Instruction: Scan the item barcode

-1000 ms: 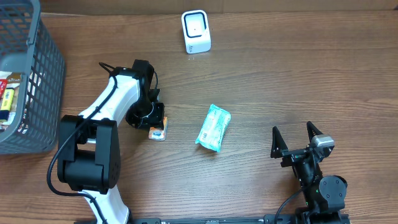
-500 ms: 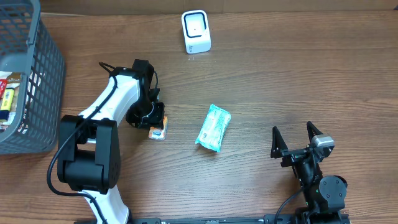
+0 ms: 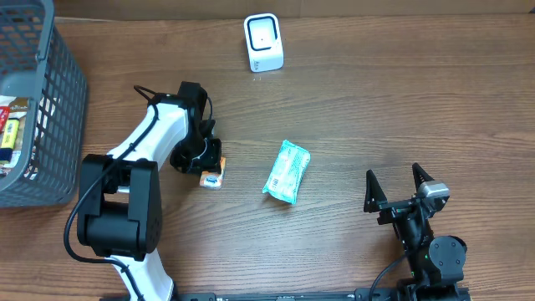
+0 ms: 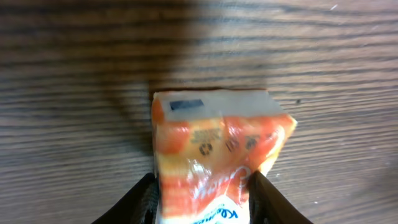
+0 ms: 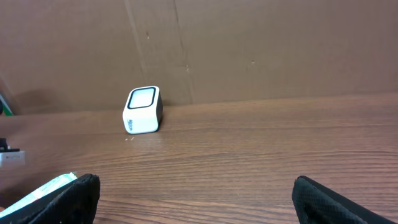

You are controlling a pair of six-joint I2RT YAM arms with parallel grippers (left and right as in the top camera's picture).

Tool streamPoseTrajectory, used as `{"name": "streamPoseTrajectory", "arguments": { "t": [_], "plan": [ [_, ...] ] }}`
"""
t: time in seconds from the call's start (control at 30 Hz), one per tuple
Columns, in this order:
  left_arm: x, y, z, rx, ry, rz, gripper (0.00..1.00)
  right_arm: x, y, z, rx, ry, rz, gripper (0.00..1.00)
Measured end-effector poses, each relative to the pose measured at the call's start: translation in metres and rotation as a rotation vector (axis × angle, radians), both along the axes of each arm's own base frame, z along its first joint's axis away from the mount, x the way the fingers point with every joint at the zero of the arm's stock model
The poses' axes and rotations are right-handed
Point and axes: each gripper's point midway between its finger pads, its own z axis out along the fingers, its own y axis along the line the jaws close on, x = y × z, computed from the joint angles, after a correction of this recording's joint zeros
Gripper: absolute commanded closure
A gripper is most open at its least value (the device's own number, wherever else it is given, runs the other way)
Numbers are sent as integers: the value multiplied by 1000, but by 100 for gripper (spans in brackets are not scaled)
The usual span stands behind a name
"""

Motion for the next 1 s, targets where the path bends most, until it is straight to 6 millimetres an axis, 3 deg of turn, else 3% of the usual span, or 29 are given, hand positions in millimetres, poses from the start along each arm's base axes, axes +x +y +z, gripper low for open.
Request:
{"name": "streamPoseTrajectory", "arguments": {
  "t": [0.47, 0.63, 1.0],
  "plan": [
    [-7, -10, -8, -33, 7, -12, 62, 0, 0, 0, 0, 0, 0, 0],
    [-10, -19, -9, -32, 5, -44, 71, 0, 0, 0, 0, 0, -1, 0],
    [-15, -37, -10, -23, 3, -87, 79, 0, 0, 0, 0, 0, 0, 0]
  ]
}}
